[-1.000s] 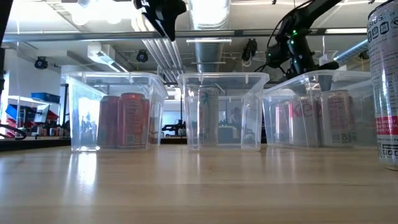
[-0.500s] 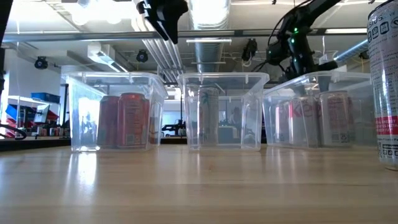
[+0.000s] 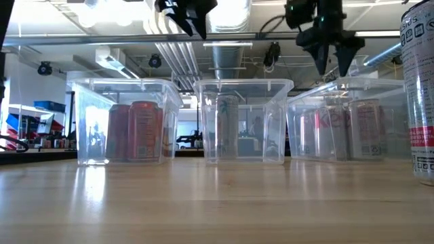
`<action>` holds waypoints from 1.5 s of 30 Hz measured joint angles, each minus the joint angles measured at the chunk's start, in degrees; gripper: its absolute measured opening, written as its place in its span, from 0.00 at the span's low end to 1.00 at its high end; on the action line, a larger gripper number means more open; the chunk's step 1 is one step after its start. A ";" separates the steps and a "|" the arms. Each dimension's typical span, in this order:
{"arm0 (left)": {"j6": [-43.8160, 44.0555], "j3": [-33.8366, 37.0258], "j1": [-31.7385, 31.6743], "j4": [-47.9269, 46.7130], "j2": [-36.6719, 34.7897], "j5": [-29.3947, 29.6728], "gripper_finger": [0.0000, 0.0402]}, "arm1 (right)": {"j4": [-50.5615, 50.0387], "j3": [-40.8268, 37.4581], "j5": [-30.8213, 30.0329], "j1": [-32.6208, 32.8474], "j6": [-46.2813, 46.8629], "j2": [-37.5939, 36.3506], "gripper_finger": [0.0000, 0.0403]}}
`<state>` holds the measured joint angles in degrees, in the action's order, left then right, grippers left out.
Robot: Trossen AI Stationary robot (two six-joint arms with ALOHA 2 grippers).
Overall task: Sort soda cans
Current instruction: Adjust the transparent bins to align them on the table
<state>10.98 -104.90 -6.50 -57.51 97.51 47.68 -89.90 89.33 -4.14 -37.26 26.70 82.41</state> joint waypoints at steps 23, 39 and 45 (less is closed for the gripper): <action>-3.88 1.18 -1.49 2.30 0.44 -0.65 0.65 | 2.35 -14.83 7.57 21.75 22.12 -1.61 0.64; -6.03 1.16 -1.64 2.02 0.44 -0.68 0.65 | 13.44 -12.53 5.11 19.24 25.91 -1.31 0.71; -6.03 1.16 -1.64 2.07 0.44 -0.70 0.65 | 16.43 -9.53 -4.27 7.24 16.31 -1.30 0.68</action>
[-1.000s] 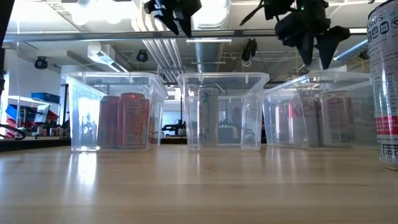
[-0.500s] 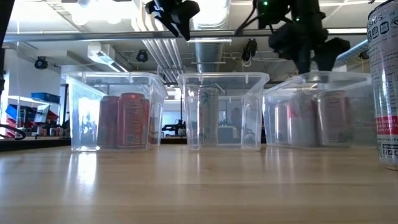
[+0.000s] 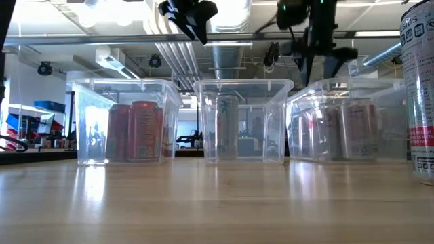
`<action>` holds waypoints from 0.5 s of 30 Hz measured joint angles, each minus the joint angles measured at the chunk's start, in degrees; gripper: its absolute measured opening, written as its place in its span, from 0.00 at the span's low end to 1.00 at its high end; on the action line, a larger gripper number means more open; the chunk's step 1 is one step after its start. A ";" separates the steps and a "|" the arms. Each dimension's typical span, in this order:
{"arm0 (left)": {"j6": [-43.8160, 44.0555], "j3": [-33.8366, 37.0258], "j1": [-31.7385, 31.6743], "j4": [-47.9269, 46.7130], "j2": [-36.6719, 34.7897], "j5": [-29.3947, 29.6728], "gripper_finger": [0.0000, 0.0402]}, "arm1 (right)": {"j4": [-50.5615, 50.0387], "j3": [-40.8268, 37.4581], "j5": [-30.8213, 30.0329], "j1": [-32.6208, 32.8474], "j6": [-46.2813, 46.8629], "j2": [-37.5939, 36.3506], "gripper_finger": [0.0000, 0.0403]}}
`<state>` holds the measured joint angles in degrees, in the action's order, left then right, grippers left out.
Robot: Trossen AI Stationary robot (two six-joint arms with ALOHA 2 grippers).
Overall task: Sort soda cans
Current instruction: Adjust the transparent bins to align them on the table
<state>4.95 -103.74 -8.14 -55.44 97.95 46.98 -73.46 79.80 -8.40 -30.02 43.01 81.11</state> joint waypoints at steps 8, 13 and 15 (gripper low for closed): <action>2.13 0.00 0.33 -2.44 0.00 -0.04 0.65 | 1.92 -4.25 4.61 -14.36 -7.06 0.01 0.52; 2.89 0.00 0.33 -3.58 0.00 -0.06 0.65 | 5.46 -7.11 5.46 -17.37 -8.48 0.01 0.50; 2.93 0.00 0.33 -3.61 0.00 -0.04 0.65 | 5.02 -7.74 2.21 -18.22 -8.28 0.01 0.50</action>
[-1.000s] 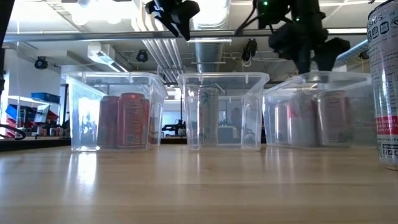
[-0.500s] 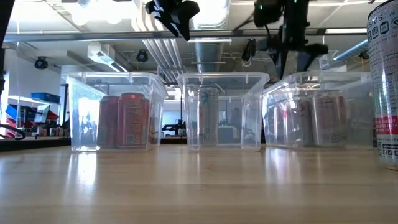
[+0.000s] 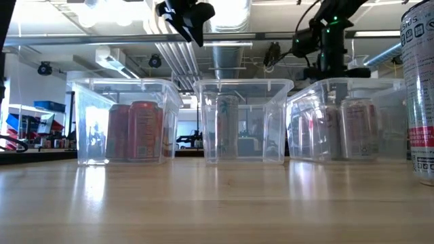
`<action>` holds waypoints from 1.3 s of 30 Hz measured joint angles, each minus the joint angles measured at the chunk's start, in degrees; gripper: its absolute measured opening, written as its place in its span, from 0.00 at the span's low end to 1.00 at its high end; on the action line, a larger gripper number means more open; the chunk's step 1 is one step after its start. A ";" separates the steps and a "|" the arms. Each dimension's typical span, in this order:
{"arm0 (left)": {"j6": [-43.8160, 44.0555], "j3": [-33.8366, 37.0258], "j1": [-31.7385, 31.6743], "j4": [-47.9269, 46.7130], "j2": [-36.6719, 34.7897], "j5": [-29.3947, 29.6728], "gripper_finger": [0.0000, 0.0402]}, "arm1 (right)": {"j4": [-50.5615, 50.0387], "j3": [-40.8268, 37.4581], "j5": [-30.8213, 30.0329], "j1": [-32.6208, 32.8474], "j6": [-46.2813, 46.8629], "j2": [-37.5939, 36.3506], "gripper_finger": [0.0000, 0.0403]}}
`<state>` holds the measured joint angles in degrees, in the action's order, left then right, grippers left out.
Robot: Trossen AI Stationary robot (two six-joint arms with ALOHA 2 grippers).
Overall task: Sort soda cans
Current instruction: Adjust the transparent bins to align them on the table, then put the top left white-pink soda can into the middle transparent bin
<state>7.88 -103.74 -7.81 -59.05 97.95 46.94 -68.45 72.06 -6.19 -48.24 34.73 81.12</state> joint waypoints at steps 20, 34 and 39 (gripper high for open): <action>-0.28 0.00 0.00 -0.25 -0.02 -1.49 0.65 | 0.19 -0.32 -4.68 -3.07 -2.90 -0.02 0.53; -12.43 -1.44 0.28 11.74 -4.16 -22.77 0.65 | -2.60 14.16 -4.46 17.93 -1.62 -2.82 0.69; -13.12 -1.42 0.26 13.99 -3.96 -22.79 0.65 | -1.33 14.79 -7.03 32.81 -1.50 -2.91 0.81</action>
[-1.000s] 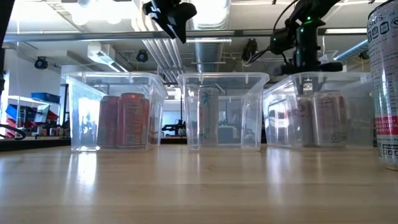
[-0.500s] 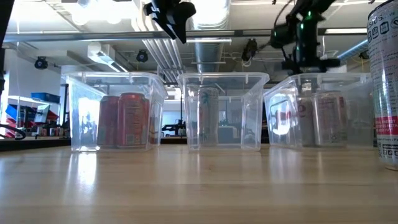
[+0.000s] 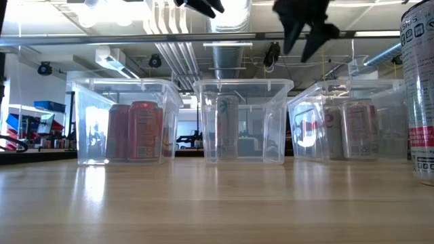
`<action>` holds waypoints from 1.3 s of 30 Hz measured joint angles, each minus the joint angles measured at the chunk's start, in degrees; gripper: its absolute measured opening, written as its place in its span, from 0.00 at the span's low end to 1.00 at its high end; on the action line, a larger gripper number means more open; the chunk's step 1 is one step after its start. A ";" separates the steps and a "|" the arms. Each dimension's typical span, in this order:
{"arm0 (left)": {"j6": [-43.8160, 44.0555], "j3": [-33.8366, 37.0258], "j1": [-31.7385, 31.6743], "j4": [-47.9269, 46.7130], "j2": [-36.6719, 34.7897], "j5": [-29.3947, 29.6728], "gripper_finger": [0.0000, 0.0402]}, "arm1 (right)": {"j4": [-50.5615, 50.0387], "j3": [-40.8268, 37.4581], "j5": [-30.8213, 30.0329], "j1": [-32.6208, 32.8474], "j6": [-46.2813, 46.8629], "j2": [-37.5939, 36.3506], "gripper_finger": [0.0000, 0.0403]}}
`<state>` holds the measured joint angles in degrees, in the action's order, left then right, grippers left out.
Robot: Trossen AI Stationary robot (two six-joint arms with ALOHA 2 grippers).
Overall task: Sort soda cans
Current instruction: Put the top left white-pink soda can into the middle transparent bin
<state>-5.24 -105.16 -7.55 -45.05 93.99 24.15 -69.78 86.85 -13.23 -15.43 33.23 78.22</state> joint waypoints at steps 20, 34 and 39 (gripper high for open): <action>33.03 -0.04 13.92 -13.74 -7.64 -5.00 0.65 | 1.17 -0.44 -0.27 30.50 -4.61 -10.50 0.97; 38.28 0.90 17.08 -21.77 -8.90 -0.05 0.65 | 1.32 -3.19 10.27 41.83 -0.31 -4.31 0.97; 36.83 2.31 18.47 -21.76 -8.63 3.43 0.65 | -0.28 -2.91 10.53 45.05 4.13 0.43 0.97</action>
<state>31.59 -102.86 10.92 -66.82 85.36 27.58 -70.05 83.94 -2.69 29.62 37.35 78.65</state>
